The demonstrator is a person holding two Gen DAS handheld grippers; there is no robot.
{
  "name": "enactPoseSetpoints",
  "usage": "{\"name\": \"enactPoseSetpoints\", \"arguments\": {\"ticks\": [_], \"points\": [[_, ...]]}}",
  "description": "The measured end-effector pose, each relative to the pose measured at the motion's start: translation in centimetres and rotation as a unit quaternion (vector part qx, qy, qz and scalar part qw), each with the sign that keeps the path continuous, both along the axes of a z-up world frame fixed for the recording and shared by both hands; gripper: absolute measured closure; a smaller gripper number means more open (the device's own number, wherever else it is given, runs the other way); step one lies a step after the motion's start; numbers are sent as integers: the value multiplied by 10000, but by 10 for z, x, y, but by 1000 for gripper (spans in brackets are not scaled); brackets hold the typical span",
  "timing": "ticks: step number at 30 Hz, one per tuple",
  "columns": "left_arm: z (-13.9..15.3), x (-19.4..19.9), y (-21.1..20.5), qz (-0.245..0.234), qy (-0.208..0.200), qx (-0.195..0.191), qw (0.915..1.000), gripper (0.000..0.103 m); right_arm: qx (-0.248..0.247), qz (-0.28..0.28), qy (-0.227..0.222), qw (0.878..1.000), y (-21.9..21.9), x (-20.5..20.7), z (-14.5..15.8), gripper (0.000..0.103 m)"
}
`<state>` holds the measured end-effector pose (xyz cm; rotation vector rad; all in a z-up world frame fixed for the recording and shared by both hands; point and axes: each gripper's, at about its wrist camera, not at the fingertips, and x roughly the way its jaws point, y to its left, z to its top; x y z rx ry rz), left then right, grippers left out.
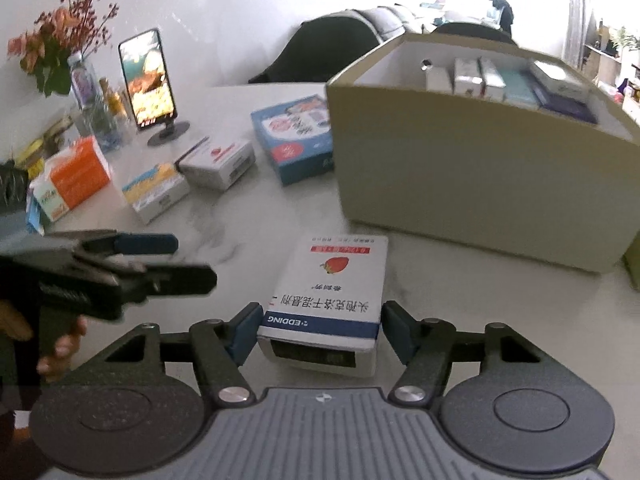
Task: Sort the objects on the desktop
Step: 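Close the right gripper around the white strawberry-print box, then lift the strawberry-print box with the right gripper over the beige box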
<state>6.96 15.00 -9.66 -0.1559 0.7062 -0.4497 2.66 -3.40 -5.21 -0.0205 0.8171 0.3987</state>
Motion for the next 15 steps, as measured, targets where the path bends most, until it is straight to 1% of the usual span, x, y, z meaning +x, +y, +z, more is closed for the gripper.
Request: {"name": "enactPoseSetpoints", "arguments": {"ticks": [3,9,13,15], "points": [[0,-1,-7,-20,-111,294,9995,0,-2,-32,-127,9999,-5,-3,9,36],[-4,-5,-18,-131,-356,750,9965,0,56,-145,-372,9992,-15,-10,27,38],[-6,-8,-24,-189,-476,1027,9934,0,142,-188,-525,9983,-22,-15,39,39],[-5,-8,-25,-189,-485,1081,9928,0,179,-191,-607,9978,-24,-16,46,39]]}}
